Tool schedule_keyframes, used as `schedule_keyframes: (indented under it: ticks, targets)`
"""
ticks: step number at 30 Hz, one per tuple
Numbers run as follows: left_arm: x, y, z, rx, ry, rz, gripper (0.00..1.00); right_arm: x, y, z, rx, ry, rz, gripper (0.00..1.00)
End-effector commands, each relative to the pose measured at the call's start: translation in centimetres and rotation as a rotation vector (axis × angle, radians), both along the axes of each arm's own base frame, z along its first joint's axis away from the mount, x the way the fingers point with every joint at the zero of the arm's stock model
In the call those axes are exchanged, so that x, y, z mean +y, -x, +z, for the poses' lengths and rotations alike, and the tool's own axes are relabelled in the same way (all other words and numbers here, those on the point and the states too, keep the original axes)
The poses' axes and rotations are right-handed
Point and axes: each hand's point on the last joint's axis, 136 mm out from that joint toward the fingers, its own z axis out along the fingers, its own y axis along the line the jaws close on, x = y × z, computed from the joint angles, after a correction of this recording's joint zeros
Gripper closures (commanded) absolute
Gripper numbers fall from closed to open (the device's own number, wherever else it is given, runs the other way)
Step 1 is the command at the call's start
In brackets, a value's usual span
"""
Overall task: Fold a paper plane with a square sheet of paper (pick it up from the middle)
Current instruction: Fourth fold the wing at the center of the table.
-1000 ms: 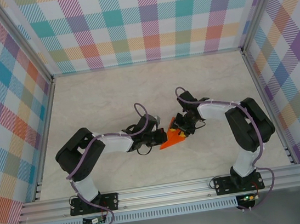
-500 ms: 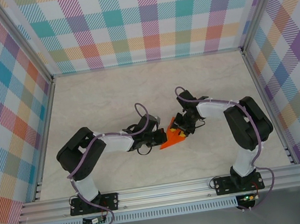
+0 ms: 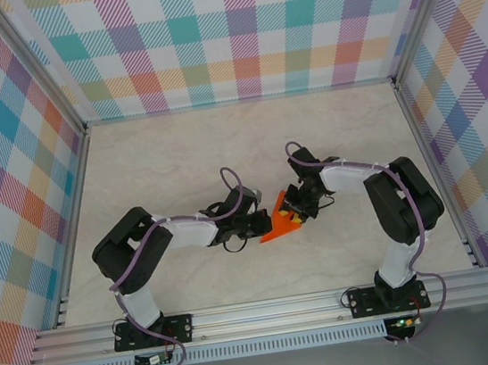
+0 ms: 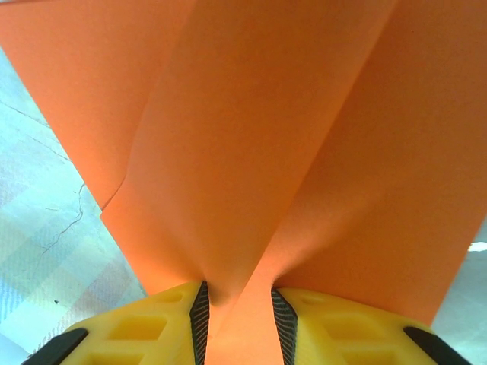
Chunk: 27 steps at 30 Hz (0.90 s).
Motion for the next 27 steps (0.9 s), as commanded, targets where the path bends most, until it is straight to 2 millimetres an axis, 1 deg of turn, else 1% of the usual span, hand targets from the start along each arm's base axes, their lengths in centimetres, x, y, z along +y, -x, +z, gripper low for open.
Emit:
schedule_keyframes:
  ticks: [1,9,12,18,22,27]
  targets:
    - [-0.4,-0.3,1.3,-0.009,0.015,-0.026,0.98,-2.3,2.0,-4.3,0.073,0.141,0.004,0.68]
    - [-1.6,-1.2,1.8,-0.020,0.043,-0.027,0.98,-2.3,2.0,-4.4,0.076,0.140,0.007,0.68]
    - [-1.5,-1.4,1.0,-0.006,0.015,-0.021,0.99,-2.2,1.9,-4.4,0.075,0.138,0.008,0.68]
    - [-1.0,-1.2,-0.8,0.024,-0.032,-0.017,1.00,-2.3,2.1,-4.4,0.079,0.140,0.008,0.68]
    - [-0.7,-1.1,-1.1,0.029,-0.048,-0.013,1.00,-2.4,2.2,-4.5,0.083,0.146,0.006,0.68]
    - [-0.6,-1.0,-1.0,0.023,-0.054,-0.015,1.00,-2.7,2.4,-4.7,0.093,0.162,0.001,0.69]
